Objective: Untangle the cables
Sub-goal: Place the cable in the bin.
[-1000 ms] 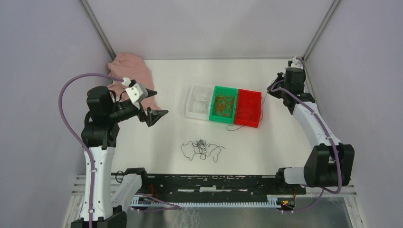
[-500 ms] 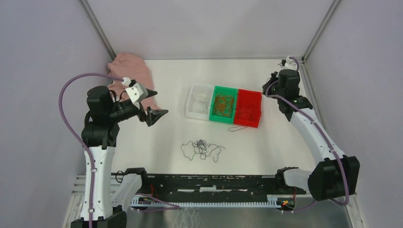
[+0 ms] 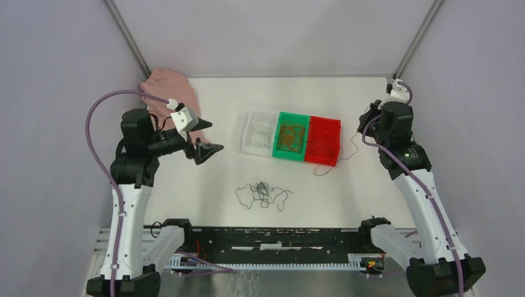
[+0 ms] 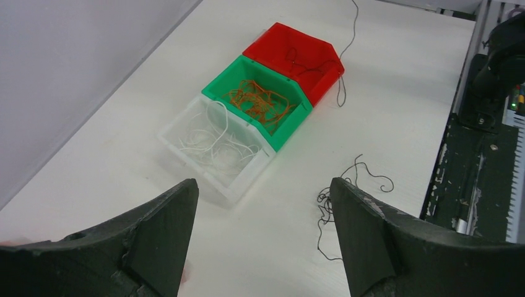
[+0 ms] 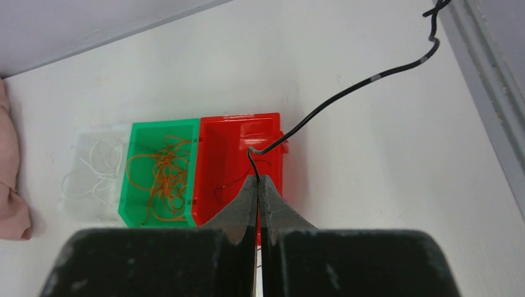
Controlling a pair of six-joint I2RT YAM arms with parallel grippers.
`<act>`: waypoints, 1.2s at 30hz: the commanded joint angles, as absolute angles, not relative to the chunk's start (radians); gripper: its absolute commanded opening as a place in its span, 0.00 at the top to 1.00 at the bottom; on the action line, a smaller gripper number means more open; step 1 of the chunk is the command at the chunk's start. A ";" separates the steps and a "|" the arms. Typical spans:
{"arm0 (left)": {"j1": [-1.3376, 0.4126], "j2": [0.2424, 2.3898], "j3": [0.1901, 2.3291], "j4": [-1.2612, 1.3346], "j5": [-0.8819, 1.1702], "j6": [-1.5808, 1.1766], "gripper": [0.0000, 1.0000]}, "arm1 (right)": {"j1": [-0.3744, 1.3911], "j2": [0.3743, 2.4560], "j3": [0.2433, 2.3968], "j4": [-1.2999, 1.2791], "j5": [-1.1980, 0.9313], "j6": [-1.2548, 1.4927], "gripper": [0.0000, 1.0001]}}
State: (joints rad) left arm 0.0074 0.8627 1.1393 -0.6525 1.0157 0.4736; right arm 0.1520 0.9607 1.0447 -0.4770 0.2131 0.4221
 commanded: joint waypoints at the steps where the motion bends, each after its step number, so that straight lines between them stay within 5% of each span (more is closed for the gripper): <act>1: -0.066 0.877 1.156 -0.695 1.000 0.493 0.16 | 0.151 0.977 1.130 -0.477 0.128 0.440 1.00; 6: -0.243 0.887 1.131 -0.733 0.860 0.523 0.15 | 0.151 1.032 1.300 -0.701 0.359 0.359 1.00; 11: -0.280 0.911 1.146 -0.721 0.833 0.522 0.15 | 0.152 1.051 1.107 -0.695 0.493 0.262 1.00; 20: -0.286 0.919 1.190 -0.732 0.821 0.524 0.14 | 0.151 1.184 0.879 -0.548 0.459 0.321 1.00; 36: -0.293 0.932 1.195 -0.664 0.820 0.453 0.14 | 0.152 0.942 1.034 -0.321 0.190 0.289 1.00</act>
State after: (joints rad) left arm -0.2836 0.9287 1.1660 -0.7292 0.8127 0.4873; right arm 0.1524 0.9180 0.9226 -0.4419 0.2363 0.3252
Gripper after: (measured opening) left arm 0.860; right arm 0.006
